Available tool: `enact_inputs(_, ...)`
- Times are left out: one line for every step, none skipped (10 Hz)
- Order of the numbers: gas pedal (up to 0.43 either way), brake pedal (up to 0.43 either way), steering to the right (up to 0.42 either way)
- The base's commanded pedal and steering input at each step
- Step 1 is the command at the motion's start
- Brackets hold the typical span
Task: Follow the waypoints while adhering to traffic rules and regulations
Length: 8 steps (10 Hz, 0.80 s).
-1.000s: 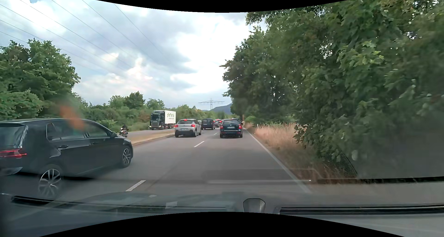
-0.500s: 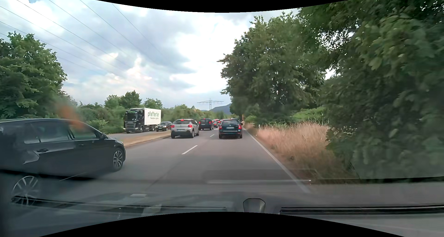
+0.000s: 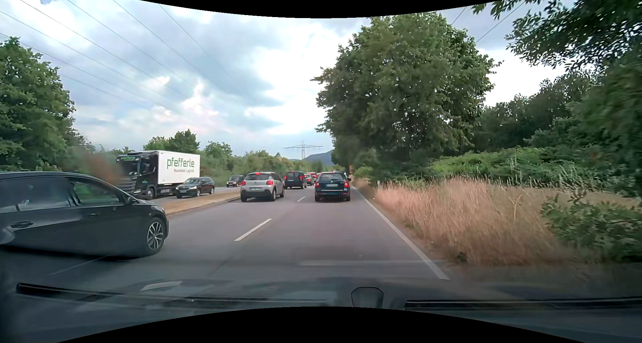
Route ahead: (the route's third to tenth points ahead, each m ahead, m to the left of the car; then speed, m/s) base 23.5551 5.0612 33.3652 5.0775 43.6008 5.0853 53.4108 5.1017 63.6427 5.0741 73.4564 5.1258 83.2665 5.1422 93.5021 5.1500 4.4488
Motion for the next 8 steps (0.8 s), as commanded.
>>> enact_inputs(0.039,0.0,-0.005)
enact_inputs(0.039,0.0,-0.005)
enact_inputs(0.039,0.0,-0.005)
enact_inputs(0.028,0.0,-0.005)
enact_inputs(0.028,0.0,-0.006)
enact_inputs(0.028,0.0,-0.005)
enact_inputs(0.028,0.0,-0.006)
enact_inputs(0.0,0.0,-0.004)
